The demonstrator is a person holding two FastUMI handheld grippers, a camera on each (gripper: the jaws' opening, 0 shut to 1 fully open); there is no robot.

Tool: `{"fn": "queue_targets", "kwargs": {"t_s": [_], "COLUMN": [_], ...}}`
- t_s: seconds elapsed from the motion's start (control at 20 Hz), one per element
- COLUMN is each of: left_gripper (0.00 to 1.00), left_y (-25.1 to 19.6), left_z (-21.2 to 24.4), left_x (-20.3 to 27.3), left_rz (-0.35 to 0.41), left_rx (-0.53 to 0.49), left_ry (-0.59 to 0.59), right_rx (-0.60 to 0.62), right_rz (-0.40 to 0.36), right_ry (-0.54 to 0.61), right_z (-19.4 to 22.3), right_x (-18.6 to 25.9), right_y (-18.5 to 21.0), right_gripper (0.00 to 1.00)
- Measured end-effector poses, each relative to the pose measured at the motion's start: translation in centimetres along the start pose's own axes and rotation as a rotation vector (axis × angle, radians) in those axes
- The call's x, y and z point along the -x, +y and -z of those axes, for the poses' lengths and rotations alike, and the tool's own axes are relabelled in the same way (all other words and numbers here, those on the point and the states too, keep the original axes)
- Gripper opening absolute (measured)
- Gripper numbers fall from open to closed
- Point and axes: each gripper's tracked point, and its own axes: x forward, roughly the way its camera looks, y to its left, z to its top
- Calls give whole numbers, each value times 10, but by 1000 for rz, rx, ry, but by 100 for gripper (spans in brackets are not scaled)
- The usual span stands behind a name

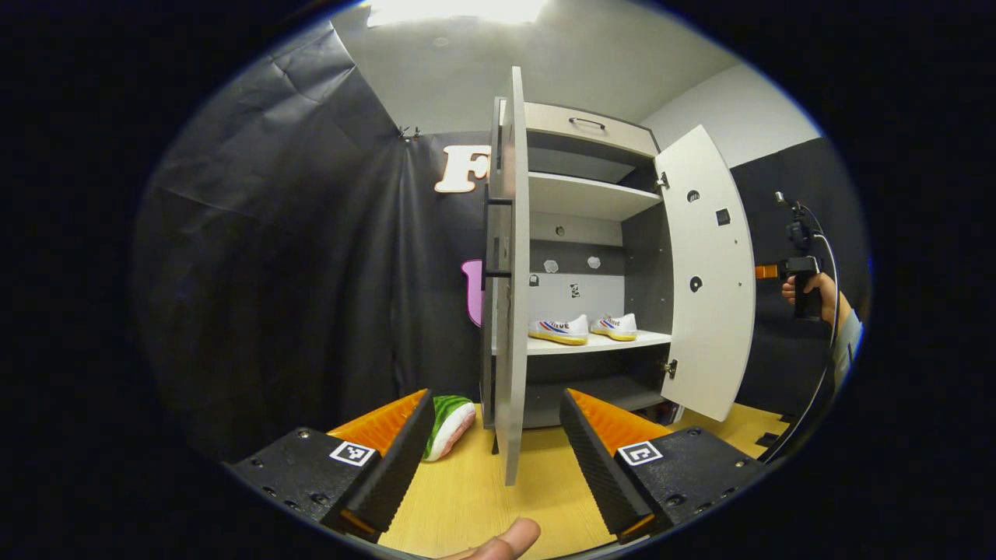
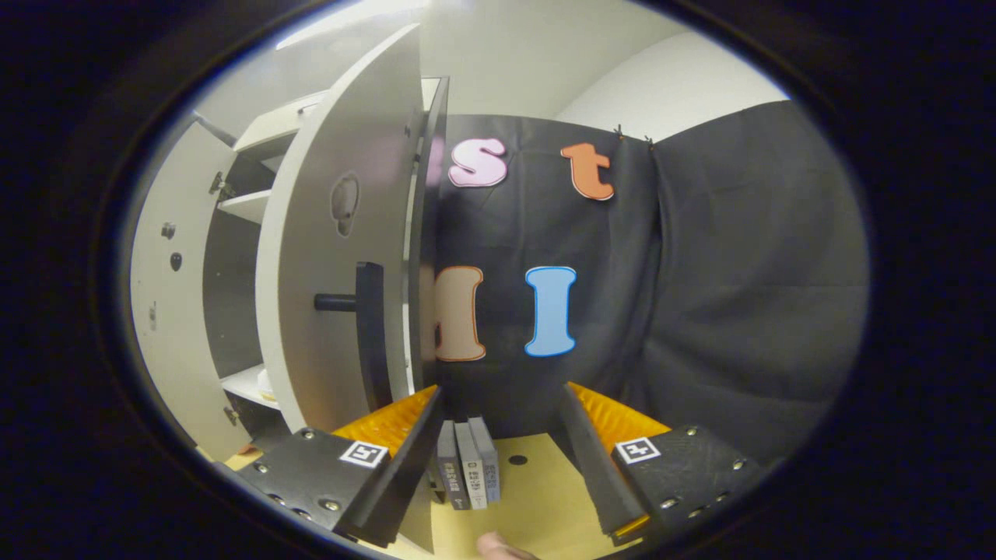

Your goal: Grab one shoe with the right hand and put it into the shoe cabinet, grab the other shoe with the left hand and put it into the shoe cabinet; then close the right door with the right hand and the left door with the left hand.

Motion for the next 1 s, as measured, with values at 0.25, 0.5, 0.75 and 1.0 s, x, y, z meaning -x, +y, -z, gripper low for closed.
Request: {"fn": "queue_targets", "kwargs": {"t_s": [0.25,0.5,0.75,1.0], "left_gripper": [98,97,98,96], "left_y": [2,13,30,59], "left_z": [-1,-1,0,3], "left_x": [5,1,5,3], "left_rz": [-24,-65,-128,-196], "left_rx": [8,-11,-10,-3], "left_ry": [0,-11,-1,2], "right_rx": [-12,-9,29,39], "right_rz": [-131,-192,-121,-126], "right_ry": [0,-48,-123,-97], "right_z": [-1,-1,9,39], "right_x": [6,11,40,79], "right_y": [71,160,177,178], "right_gripper": [89,91,98,99]}}
